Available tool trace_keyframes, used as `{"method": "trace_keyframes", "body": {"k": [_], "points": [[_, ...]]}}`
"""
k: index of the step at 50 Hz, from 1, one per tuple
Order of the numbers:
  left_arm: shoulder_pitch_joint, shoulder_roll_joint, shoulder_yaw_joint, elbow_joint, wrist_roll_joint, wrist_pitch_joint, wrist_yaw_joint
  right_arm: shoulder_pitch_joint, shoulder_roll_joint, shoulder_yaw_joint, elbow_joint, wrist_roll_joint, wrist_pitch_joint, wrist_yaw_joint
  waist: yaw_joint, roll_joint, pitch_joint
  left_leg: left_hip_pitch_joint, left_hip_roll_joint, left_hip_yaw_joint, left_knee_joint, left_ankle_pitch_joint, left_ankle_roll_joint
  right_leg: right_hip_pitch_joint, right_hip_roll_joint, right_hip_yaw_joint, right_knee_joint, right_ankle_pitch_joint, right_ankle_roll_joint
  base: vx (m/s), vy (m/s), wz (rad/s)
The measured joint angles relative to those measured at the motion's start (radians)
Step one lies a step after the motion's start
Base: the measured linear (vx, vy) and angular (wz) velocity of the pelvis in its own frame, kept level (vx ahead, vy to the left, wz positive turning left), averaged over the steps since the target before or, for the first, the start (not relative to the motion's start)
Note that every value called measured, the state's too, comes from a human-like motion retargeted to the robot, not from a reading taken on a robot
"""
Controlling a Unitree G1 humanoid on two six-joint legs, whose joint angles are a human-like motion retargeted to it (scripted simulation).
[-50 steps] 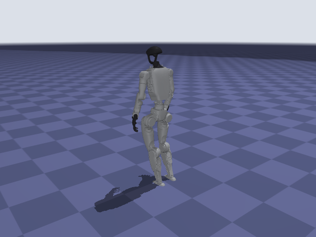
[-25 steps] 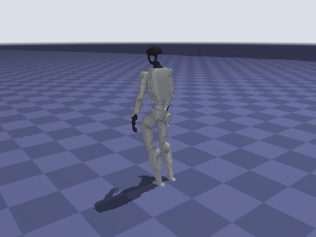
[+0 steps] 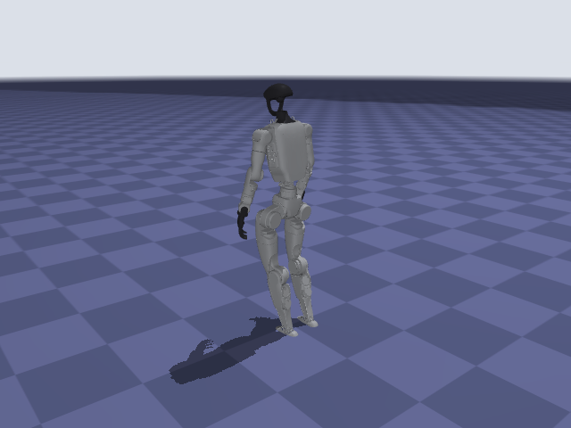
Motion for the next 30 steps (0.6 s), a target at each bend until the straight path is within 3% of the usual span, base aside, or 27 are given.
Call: {"method": "trace_keyframes", "body": {"k": [30], "points": [[-0.016, -0.018, 0.023, -0.004, -0.038, -0.009, 0.003, -0.003, -0.016, 0.006, 0.026, -0.016, -0.001, -0.008, 0.004, 0.009, -0.007, -0.029, -0.004, -0.016, 0.008, -0.006, -0.001, -0.004, -0.005, -0.026, -0.028, 0.006, 0.006, 0.00, 0.00, 0.00]]}}
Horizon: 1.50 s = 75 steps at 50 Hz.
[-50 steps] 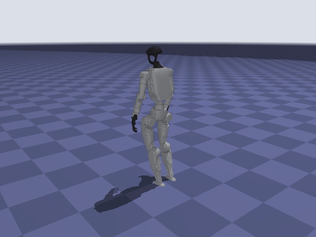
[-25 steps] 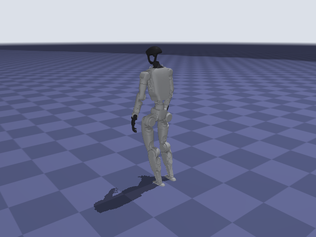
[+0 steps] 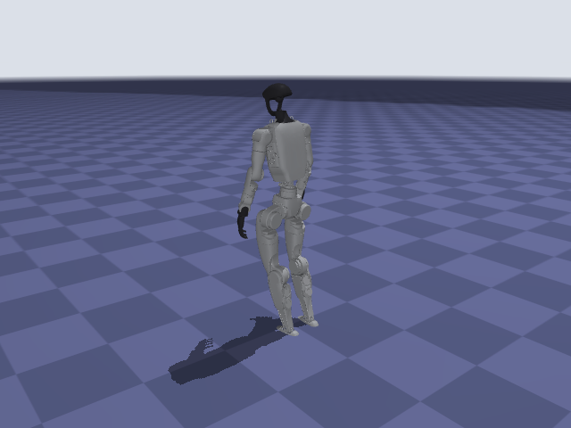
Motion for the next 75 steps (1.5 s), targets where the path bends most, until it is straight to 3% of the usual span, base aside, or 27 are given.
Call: {"method": "trace_keyframes", "body": {"k": [18, 25, 28, 32, 45, 55, 65, 70, 75], "points": [[-0.007, -0.036, -0.004, 0.005, -0.062, -0.003, 0.007, -0.059, -0.026, 0.026, -0.015, 0.012, -0.008, -0.014, 0.010, -0.015, -0.007, -0.035, -0.057, -0.038, -0.002, -0.004, 0.020, -0.119, -0.077, -0.015, 0.209, -0.086, -0.008, 0.01, 0.03, 0.07], [-0.026, -0.028, -0.010, 0.004, -0.101, 0.010, 0.006, -0.078, -0.047, 0.042, -0.047, 0.036, -0.004, 0.000, -0.008, -0.054, 0.002, -0.038, -0.116, -0.072, -0.043, 0.020, 0.033, -0.296, -0.176, -0.016, 0.538, -0.083, -0.034, 0.02, 0.09, 0.22], [-0.033, -0.031, -0.010, 0.002, -0.119, 0.022, 0.007, -0.083, -0.054, 0.047, -0.057, 0.050, 0.002, 0.006, -0.032, -0.075, 0.006, -0.039, -0.140, -0.099, -0.070, 0.038, 0.038, -0.403, -0.183, 0.038, 0.671, -0.131, -0.050, 0.02, 0.09, 0.45], [-0.038, -0.039, 0.003, 0.000, -0.146, 0.037, 0.014, -0.085, -0.062, 0.049, -0.063, 0.066, 0.011, 0.011, -0.063, -0.088, 0.006, -0.045, -0.149, -0.128, -0.106, 0.059, 0.041, -0.532, -0.180, 0.076, 0.762, -0.107, -0.048, 0.04, 0.08, 0.39], [-0.010, -0.059, 0.075, 0.002, -0.176, 0.045, 0.042, -0.069, -0.067, 0.037, -0.064, 0.074, 0.033, 0.014, -0.119, -0.069, -0.012, -0.067, -0.106, -0.167, -0.142, 0.064, 0.042, -0.751, -0.068, 0.145, 0.531, 0.058, 0.044, 0.07, 0.04, 0.20], [0.060, -0.019, 0.119, 0.057, -0.160, 0.036, 0.018, -0.063, -0.022, -0.001, -0.058, 0.062, 0.041, 0.013, -0.103, -0.045, -0.034, -0.067, -0.077, -0.154, -0.075, -0.019, 0.054, -0.716, -0.042, 0.118, 0.319, 0.144, 0.072, 0.15, -0.06, -0.05], [0.054, -0.029, 0.134, 0.076, -0.190, 0.029, 0.010, -0.068, 0.010, -0.043, -0.003, 0.098, 0.045, -0.006, -0.092, -0.027, -0.047, -0.047, -0.046, -0.131, 0.124, -0.143, 0.032, -0.593, -0.012, 0.090, 0.299, 0.066, 0.032, 0.26, -0.13, -0.02], [0.006, -0.028, 0.136, 0.045, -0.236, 0.019, 0.036, -0.086, 0.017, -0.049, 0.003, 0.128, 0.043, -0.015, -0.092, -0.004, -0.042, -0.083, -0.001, -0.104, 0.362, -0.185, -0.019, -0.511, 0.041, 0.081, 0.294, 0.007, 0.003, 0.30, -0.11, -0.01], [-0.067, -0.023, 0.138, -0.041, -0.289, -0.005, 0.080, -0.114, 0.002, -0.039, -0.017, 0.150, 0.044, -0.025, -0.076, 0.051, -0.027, -0.217, 0.097, -0.085, 0.797, -0.202, -0.081, -0.421, 0.142, 0.067, 0.265, -0.024, -0.039, 0.28, -0.07, -0.08]]}}
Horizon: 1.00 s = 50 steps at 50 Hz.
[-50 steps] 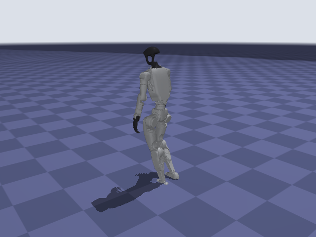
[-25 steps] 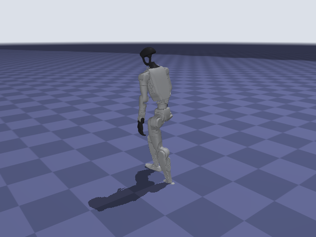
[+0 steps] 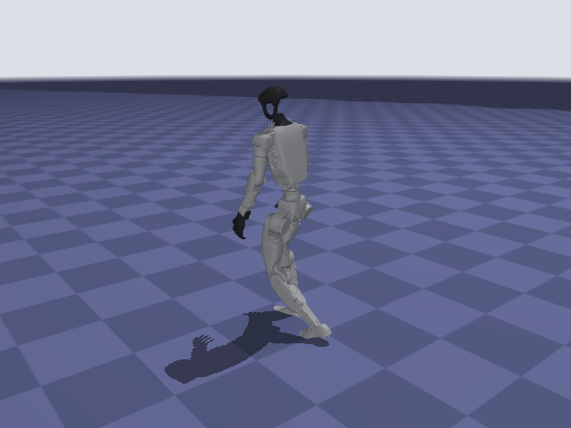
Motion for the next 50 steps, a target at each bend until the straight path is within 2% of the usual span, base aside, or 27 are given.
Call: {"method": "trace_keyframes", "body": {"k": [5, 8, 13, 21, 27, 31, 33, 35, 38, 42, 46, 50], "points": [[-0.079, 0.000, -0.008, -0.126, -0.042, -0.022, 0.040, -0.034, -0.037, 0.006, -0.016, 0.009, 0.005, -0.014, 0.042, 0.031, 0.012, -0.179, 0.099, 0.036, 0.332, 0.001, 0.014, 0.079, 0.074, 0.007, -0.033, -0.042, -0.029, 0.31, -0.04, -0.12], [-0.114, 0.002, -0.009, -0.182, -0.056, -0.025, 0.049, -0.061, -0.059, 0.000, -0.013, 0.014, 0.009, -0.016, 0.074, 0.021, 0.024, -0.286, 0.108, 0.047, 0.374, -0.040, 0.048, 0.131, 0.084, 0.029, -0.060, -0.066, -0.035, 0.34, -0.04, -0.24], [-0.116, 0.011, 0.003, -0.209, -0.061, -0.019, 0.051, -0.084, -0.080, -0.024, -0.004, 0.023, 0.011, -0.014, 0.121, -0.015, 0.049, -0.423, 0.059, 0.054, 0.200, -0.048, 0.068, 0.215, 0.062, 0.072, -0.087, -0.116, -0.043, 0.36, -0.03, -0.25], [-0.027, 0.023, 0.066, -0.062, -0.066, 0.019, 0.052, -0.061, -0.085, -0.064, 0.025, 0.002, 0.012, -0.014, 0.149, -0.080, 0.047, -0.483, -0.098, 0.030, -0.317, 0.135, 0.050, 0.267, -0.017, 0.101, -0.049, -0.206, -0.034, 0.39, -0.01, -0.07], [0.071, 0.016, 0.119, 0.068, -0.097, 0.050, 0.042, 0.004, -0.058, -0.085, 0.054, -0.011, 0.017, -0.013, 0.150, -0.114, 0.030, -0.489, -0.158, 0.060, -0.315, 0.176, 0.087, 0.260, -0.061, 0.124, 0.093, -0.251, 0.001, 0.41, 0.03, -0.05], [0.099, 0.019, 0.146, 0.139, -0.128, 0.063, 0.013, 0.034, -0.035, -0.091, 0.069, -0.011, 0.026, 0.009, 0.144, -0.161, 0.026, -0.448, -0.213, 0.078, -0.333, 0.160, 0.138, 0.232, -0.123, 0.130, 0.227, -0.185, 0.061, 0.41, 0.05, 0.00], [0.107, 0.021, 0.151, 0.157, -0.138, 0.067, -0.001, 0.048, -0.026, -0.090, 0.069, -0.007, 0.029, 0.021, 0.133, -0.185, 0.026, -0.424, -0.246, 0.082, -0.349, 0.150, 0.160, 0.204, -0.158, 0.130, 0.321, -0.094, 0.107, 0.38, 0.06, 0.12], [0.109, 0.024, 0.151, 0.163, -0.144, 0.069, -0.011, 0.057, -0.019, -0.087, 0.064, -0.003, 0.031, 0.034, 0.120, -0.202, 0.023, -0.402, -0.272, 0.080, -0.375, 0.146, 0.179, 0.160, -0.190, 0.130, 0.428, 0.041, 0.154, 0.36, 0.07, 0.19], [0.110, 0.032, 0.142, 0.149, -0.143, 0.068, -0.016, 0.069, -0.012, -0.083, 0.048, 0.003, 0.030, 0.045, 0.095, -0.213, 0.021, -0.375, -0.300, 0.066, -0.386, 0.127, 0.200, 0.085, -0.228, 0.123, 0.584, 0.148, 0.181, 0.34, 0.07, 0.25], [0.099, 0.051, 0.127, 0.110, -0.134, 0.065, -0.009, 0.069, -0.011, -0.076, 0.022, 0.003, 0.026, 0.052, 0.057, -0.206, 0.023, -0.342, -0.315, 0.035, -0.383, 0.098, 0.216, -0.019, -0.259, 0.115, 0.742, 0.192, 0.168, 0.30, 0.07, 0.31], [0.088, 0.073, 0.114, 0.066, -0.134, 0.062, 0.010, 0.069, -0.014, -0.064, -0.005, -0.003, 0.023, 0.049, 0.021, -0.188, 0.027, -0.315, -0.316, -0.001, -0.353, 0.058, 0.222, -0.118, -0.272, 0.110, 0.820, 0.151, 0.127, 0.26, 0.07, 0.35], [0.074, 0.094, 0.110, 0.029, -0.139, 0.062, 0.027, 0.058, -0.022, -0.054, -0.026, -0.009, 0.021, 0.041, -0.003, -0.159, 0.038, -0.281, -0.298, -0.041, -0.342, 0.025, 0.218, -0.213, -0.255, 0.105, 0.800, 0.116, 0.091, 0.23, 0.05, 0.29]]}}
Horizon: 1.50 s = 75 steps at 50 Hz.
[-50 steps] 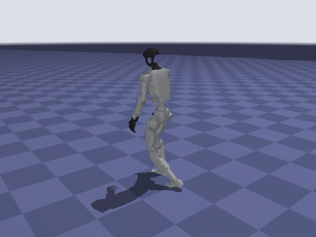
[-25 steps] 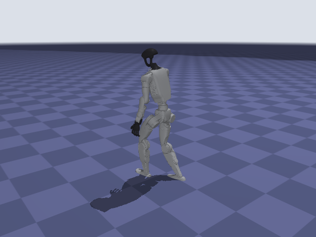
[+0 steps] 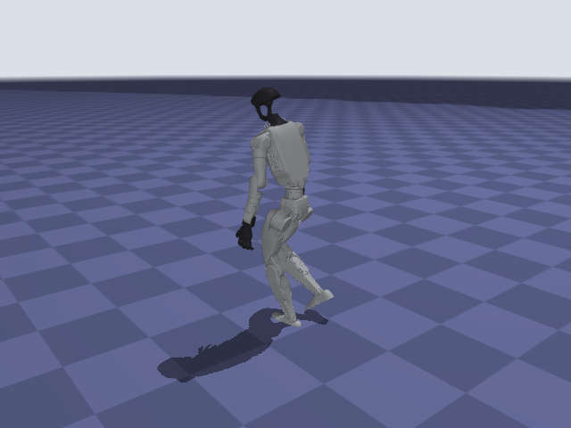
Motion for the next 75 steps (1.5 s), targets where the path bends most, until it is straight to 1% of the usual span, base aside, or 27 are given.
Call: {"method": "trace_keyframes", "body": {"k": [3, 7, 12, 17, 20, 22, 28, 33, 35, 37, 38, 40, 43, 45, 46, 48, 50, 54, 56, 58, 61, 65, 67, 71, 75], "points": [[0.002, 0.009, -0.003, -0.018, -0.004, -0.002, 0.010, -0.004, -0.004, 0.006, -0.010, -0.003, -0.003, -0.009, -0.009, 0.014, 0.009, 0.027, 0.009, -0.022, 0.001, -0.020, -0.004, -0.061, 0.017, -0.005, -0.064, -0.012, -0.015, 0.23, 0.04, 0.22], [0.023, 0.008, -0.004, -0.027, -0.001, -0.006, 0.019, -0.005, -0.009, 0.014, -0.020, -0.005, -0.007, -0.025, -0.013, 0.024, 0.020, 0.064, 0.017, -0.043, -0.008, -0.043, -0.008, -0.125, 0.043, -0.019, -0.195, 0.001, -0.012, 0.23, 0.02, 0.14], [0.057, 0.000, -0.003, -0.025, 0.020, -0.015, 0.020, -0.004, -0.018, 0.019, -0.033, -0.005, -0.014, -0.045, -0.004, 0.035, 0.032, 0.118, 0.027, -0.053, -0.026, -0.070, -0.002, -0.168, 0.081, -0.044, -0.412, 0.066, 0.022, 0.23, 0.02, -0.03], [0.078, -0.014, 0.001, -0.023, 0.044, -0.022, 0.010, -0.003, -0.026, 0.017, -0.043, -0.010, -0.018, -0.062, 0.020, 0.048, 0.043, 0.181, 0.038, -0.048, -0.047, -0.102, 0.012, -0.168, 0.106, -0.085, -0.645, 0.135, 0.059, 0.24, 0.01, -0.18], [0.095, -0.030, -0.001, -0.020, 0.056, -0.028, 0.002, 0.005, -0.025, 0.014, -0.047, -0.017, -0.019, -0.074, 0.034, 0.049, 0.041, 0.203, 0.030, -0.038, -0.033, -0.134, 0.021, -0.169, 0.101, -0.114, -0.732, 0.152, 0.069, 0.27, -0.01, -0.17], [0.092, -0.040, 0.000, -0.013, 0.061, -0.029, -0.006, -0.002, -0.027, 0.009, -0.042, -0.019, -0.018, -0.079, 0.042, 0.063, 0.045, 0.235, 0.037, -0.039, -0.052, -0.145, 0.024, -0.146, 0.105, -0.141, -0.799, 0.172, 0.069, 0.30, -0.02, -0.16], [0.102, -0.075, -0.009, -0.002, 0.063, -0.035, -0.016, 0.008, -0.017, 0.000, -0.011, -0.012, -0.015, -0.103, 0.045, 0.093, 0.027, 0.273, 0.033, -0.032, -0.014, -0.196, 0.018, -0.131, 0.085, -0.190, -0.806, 0.166, 0.042, 0.37, -0.05, -0.08], [0.093, -0.105, -0.018, 0.008, 0.048, -0.042, -0.014, 0.015, -0.006, -0.009, 0.036, 0.009, -0.015, -0.117, 0.024, 0.134, 0.018, 0.300, 0.058, -0.005, 0.033, -0.183, -0.027, -0.107, 0.098, -0.189, -0.766, 0.130, 0.005, 0.43, -0.06, -0.04], [0.088, -0.117, -0.021, 0.011, 0.037, -0.046, -0.011, 0.018, -0.002, -0.012, 0.059, 0.018, -0.015, -0.122, 0.017, 0.156, 0.017, 0.300, 0.066, -0.013, 0.081, -0.163, -0.057, -0.100, 0.118, -0.179, -0.742, 0.098, -0.017, 0.44, -0.06, -0.21], [0.084, -0.128, -0.027, 0.012, 0.027, -0.051, -0.008, 0.022, 0.001, -0.011, 0.080, 0.026, -0.017, -0.128, 0.010, 0.181, 0.018, 0.289, 0.078, -0.020, 0.154, -0.110, -0.104, -0.090, 0.145, -0.169, -0.717, 0.071, -0.039, 0.42, -0.05, -0.26], [0.082, -0.132, -0.030, 0.011, 0.022, -0.054, -0.006, 0.025, 0.002, -0.009, 0.089, 0.031, -0.019, -0.131, 0.007, 0.195, 0.018, 0.279, 0.084, -0.023, 0.199, -0.072, -0.134, -0.084, 0.161, -0.165, -0.707, 0.060, -0.049, 0.41, -0.03, -0.29], [0.075, -0.138, -0.036, 0.007, 0.014, -0.058, -0.004, 0.027, 0.001, -0.005, 0.103, 0.041, -0.022, -0.135, -0.001, 0.223, 0.022, 0.247, 0.113, -0.013, 0.311, 0.045, -0.199, -0.066, 0.193, -0.158, -0.695, 0.041, -0.068, 0.39, -0.02, -0.29], [0.074, -0.137, -0.049, -0.019, 0.014, -0.066, 0.002, 0.045, -0.003, 0.003, 0.101, 0.051, -0.027, -0.141, -0.008, 0.249, 0.020, 0.165, 0.159, 0.021, 0.502, 0.189, -0.256, -0.045, 0.232, -0.142, -0.667, 0.009, -0.090, 0.37, 0.01, -0.33], [0.071, -0.130, -0.056, -0.046, 0.013, -0.069, 0.010, 0.059, -0.008, 0.007, 0.091, 0.056, -0.030, -0.146, -0.010, 0.256, 0.017, 0.099, 0.192, 0.048, 0.617, 0.233, -0.262, -0.027, 0.249, -0.130, -0.652, -0.013, -0.097, 0.36, 0.02, -0.35], [0.068, -0.124, -0.059, -0.059, 0.013, -0.070, 0.014, 0.065, -0.010, 0.008, 0.084, 0.058, -0.031, -0.147, -0.010, 0.255, 0.016, 0.063, 0.210, 0.062, 0.666, 0.239, -0.256, -0.015, 0.255, -0.124, -0.649, -0.024, -0.099, 0.36, 0.01, -0.36], [0.060, -0.113, -0.063, -0.086, 0.014, -0.071, 0.022, 0.076, -0.015, 0.009, 0.070, 0.062, -0.031, -0.150, -0.007, 0.251, 0.013, -0.010, 0.245, 0.088, 0.746, 0.227, -0.235, 0.009, 0.263, -0.110, -0.645, -0.047, -0.099, 0.35, 0.01, -0.40], [0.042, -0.098, -0.063, -0.106, 0.017, -0.069, 0.027, 0.078, -0.020, 0.007, 0.058, 0.066, -0.027, -0.147, -0.001, 0.239, 0.014, -0.084, 0.275, 0.109, 0.786, 0.189, -0.205, 0.040, 0.267, -0.094, -0.655, -0.064, -0.096, 0.35, 0.00, -0.44], [0.022, -0.072, -0.064, -0.125, 0.037, -0.071, 0.031, 0.089, -0.025, -0.004, 0.035, 0.072, -0.026, -0.141, 0.016, 0.209, 0.018, -0.209, 0.313, 0.139, 0.719, 0.099, -0.160, 0.118, 0.266, -0.054, -0.676, -0.103, -0.086, 0.35, -0.02, -0.49], [0.016, -0.063, -0.065, -0.124, 0.053, -0.075, 0.030, 0.095, -0.027, -0.012, 0.024, 0.070, -0.027, -0.136, 0.024, 0.193, 0.022, -0.256, 0.315, 0.147, 0.630, 0.086, -0.156, 0.159, 0.264, -0.032, -0.688, -0.121, -0.083, 0.35, -0.03, -0.50], [0.015, -0.056, -0.067, -0.118, 0.076, -0.078, 0.025, 0.102, -0.029, -0.021, 0.014, 0.065, -0.030, -0.128, 0.030, 0.178, 0.028, -0.292, 0.306, 0.148, 0.520, 0.101, -0.167, 0.198, 0.260, -0.011, -0.696, -0.140, -0.082, 0.33, -0.04, -0.44], [0.019, -0.052, -0.066, -0.105, 0.110, -0.082, 0.013, 0.114, -0.032, -0.033, 0.001, 0.052, -0.037, -0.117, 0.035, 0.158, 0.031, -0.337, 0.271, 0.131, 0.336, 0.184, -0.207, 0.247, 0.252, 0.016, -0.698, -0.167, -0.083, 0.30, -0.04, -0.38], [0.034, -0.054, -0.056, -0.091, 0.148, -0.087, -0.004, 0.131, -0.034, -0.056, -0.010, 0.027, -0.049, -0.109, 0.041, 0.135, 0.030, -0.372, 0.208, 0.087, 0.117, 0.349, -0.274, 0.302, 0.241, 0.047, -0.688, -0.203, -0.092, 0.25, -0.03, -0.34], [0.046, -0.057, -0.049, -0.086, 0.159, -0.087, -0.011, 0.141, -0.034, -0.069, -0.013, 0.017, -0.053, -0.108, 0.046, 0.129, 0.029, -0.380, 0.184, 0.068, 0.055, 0.433, -0.303, 0.326, 0.238, 0.061, -0.679, -0.222, -0.099, 0.22, -0.02, -0.38], [0.069, -0.068, -0.035, -0.071, 0.172, -0.083, -0.021, 0.157, -0.030, -0.095, -0.010, 0.008, -0.058, -0.109, 0.060, 0.121, 0.028, -0.385, 0.155, 0.049, 0.027, 0.549, -0.340, 0.369, 0.239, 0.091, -0.654, -0.259, -0.113, 0.21, -0.02, -0.44], [0.090, -0.081, -0.023, -0.054, 0.172, -0.076, -0.030, 0.168, -0.023, -0.119, 0.001, 0.012, -0.059, -0.107, 0.071, 0.117, 0.026, -0.377, 0.142, 0.050, 0.065, 0.609, -0.352, 0.406, 0.245, 0.120, -0.634, -0.287, -0.124, 0.20, -0.01, -0.46]]}}
